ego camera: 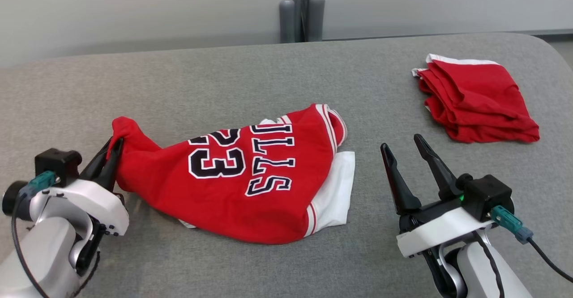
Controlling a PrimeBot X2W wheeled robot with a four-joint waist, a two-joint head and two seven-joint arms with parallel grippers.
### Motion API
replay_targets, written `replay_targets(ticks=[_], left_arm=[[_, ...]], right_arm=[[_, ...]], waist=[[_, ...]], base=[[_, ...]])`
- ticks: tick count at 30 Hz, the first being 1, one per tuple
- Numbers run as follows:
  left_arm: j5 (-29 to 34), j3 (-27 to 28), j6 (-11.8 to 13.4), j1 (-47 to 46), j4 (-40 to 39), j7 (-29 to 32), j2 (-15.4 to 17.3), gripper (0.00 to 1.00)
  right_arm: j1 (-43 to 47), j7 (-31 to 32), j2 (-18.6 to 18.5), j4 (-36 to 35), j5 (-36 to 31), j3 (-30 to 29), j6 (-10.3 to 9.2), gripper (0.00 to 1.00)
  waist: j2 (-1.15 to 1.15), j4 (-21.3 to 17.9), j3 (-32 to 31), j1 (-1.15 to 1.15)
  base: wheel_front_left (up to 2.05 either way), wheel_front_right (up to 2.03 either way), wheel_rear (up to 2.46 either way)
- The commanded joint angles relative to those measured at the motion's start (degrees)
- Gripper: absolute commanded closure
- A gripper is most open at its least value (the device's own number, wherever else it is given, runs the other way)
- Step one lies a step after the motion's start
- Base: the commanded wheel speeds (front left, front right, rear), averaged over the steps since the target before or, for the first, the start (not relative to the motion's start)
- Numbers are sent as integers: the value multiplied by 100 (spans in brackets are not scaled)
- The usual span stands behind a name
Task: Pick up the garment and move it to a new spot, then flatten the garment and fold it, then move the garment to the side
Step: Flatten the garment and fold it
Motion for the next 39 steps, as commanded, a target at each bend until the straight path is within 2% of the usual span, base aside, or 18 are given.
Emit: replay_targets(ticks=[1,9,14,24,26,31,35,39], left_arm=[[163,-90,-95,-226,229,-23,28,100],[187,-302,-346,-1082,1152,38,149,100],[34,-400,-377,-1348,1444,39,158,100],[-434,-1070,-381,-1496,1689,3,194,100],[-471,-1092,-382,-1514,1727,-15,196,0],[-289,-708,-381,-1363,1363,-23,253,0],[84,12,-111,-943,681,-24,214,0],[526,925,135,-298,-218,-24,39,0]], right_arm=[[-97,-9,-32,-38,-14,21,0,0],[-198,-9,-34,-137,40,39,0,0],[-219,-9,-32,-179,71,64,0,0],[-248,-9,-31,-183,109,135,0,0],[-217,-9,-31,-152,87,107,0,0],[-159,-9,-34,-103,54,55,0,0],[-99,-9,-32,-38,34,6,0,0],[-34,-9,-33,12,-5,-45,0,0]], waist=[[0,-109,88,0],[0,-555,390,0],[0,-775,527,0],[0,-1031,630,0],[0,-987,581,0],[0,-807,432,0],[0,-635,282,0],[0,-447,153,0]], base=[[0,0,0],[0,0,0],[0,0,0],[0,0,0],[0,0,0],[0,0,0],[0,0,0],[0,0,0]])
